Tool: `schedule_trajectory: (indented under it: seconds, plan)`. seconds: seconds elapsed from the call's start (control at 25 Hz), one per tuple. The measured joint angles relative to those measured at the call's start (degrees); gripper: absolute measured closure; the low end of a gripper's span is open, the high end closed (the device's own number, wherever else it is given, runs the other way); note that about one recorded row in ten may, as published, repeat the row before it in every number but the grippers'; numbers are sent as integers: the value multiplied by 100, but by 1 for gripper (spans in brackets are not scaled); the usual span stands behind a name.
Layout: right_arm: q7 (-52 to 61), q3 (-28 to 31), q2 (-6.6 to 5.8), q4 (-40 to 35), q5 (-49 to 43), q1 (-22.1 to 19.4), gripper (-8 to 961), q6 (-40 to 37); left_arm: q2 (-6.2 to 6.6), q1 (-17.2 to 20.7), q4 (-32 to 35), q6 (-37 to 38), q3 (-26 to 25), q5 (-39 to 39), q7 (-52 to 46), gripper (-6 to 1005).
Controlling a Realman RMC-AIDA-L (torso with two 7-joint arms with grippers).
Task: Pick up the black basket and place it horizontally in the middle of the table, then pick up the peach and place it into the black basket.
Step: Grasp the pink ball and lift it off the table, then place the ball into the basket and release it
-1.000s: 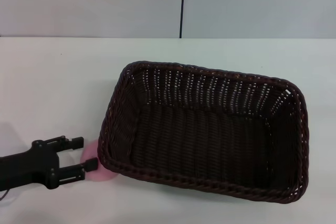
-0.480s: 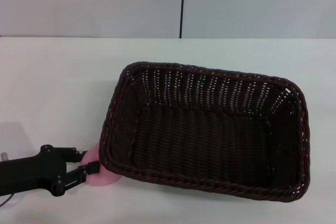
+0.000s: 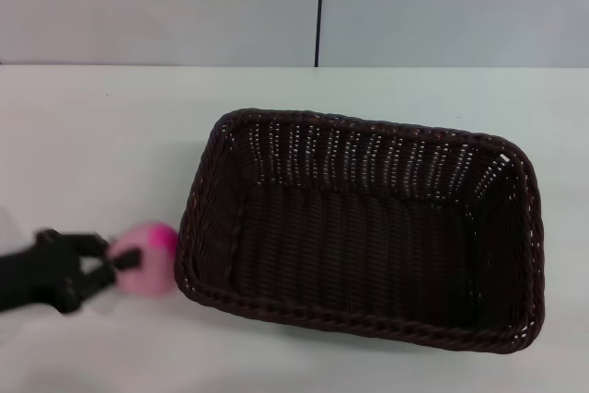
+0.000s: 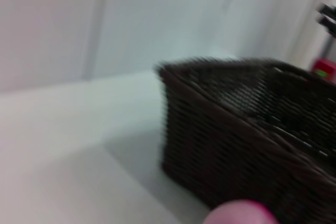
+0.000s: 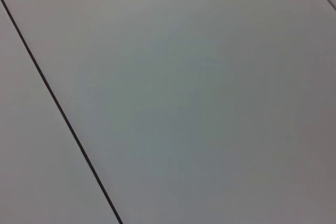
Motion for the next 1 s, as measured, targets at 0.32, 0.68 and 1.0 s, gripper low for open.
schedule_trajectory:
  seconds: [0.32, 0.68, 1.0]
  plan:
    - [2, -1, 4, 0, 0, 1, 459, -32, 68, 31, 204, 345, -1916, -118, 8, 841]
    - [4, -51, 5, 77, -41, 32, 459, -30, -259, -575, -323, 1221, -2196, -801, -44, 893]
    - [7, -70, 7, 135, -53, 64, 458, -5, -553, -1287, -1294, 833, -1425, -713, 484, 820]
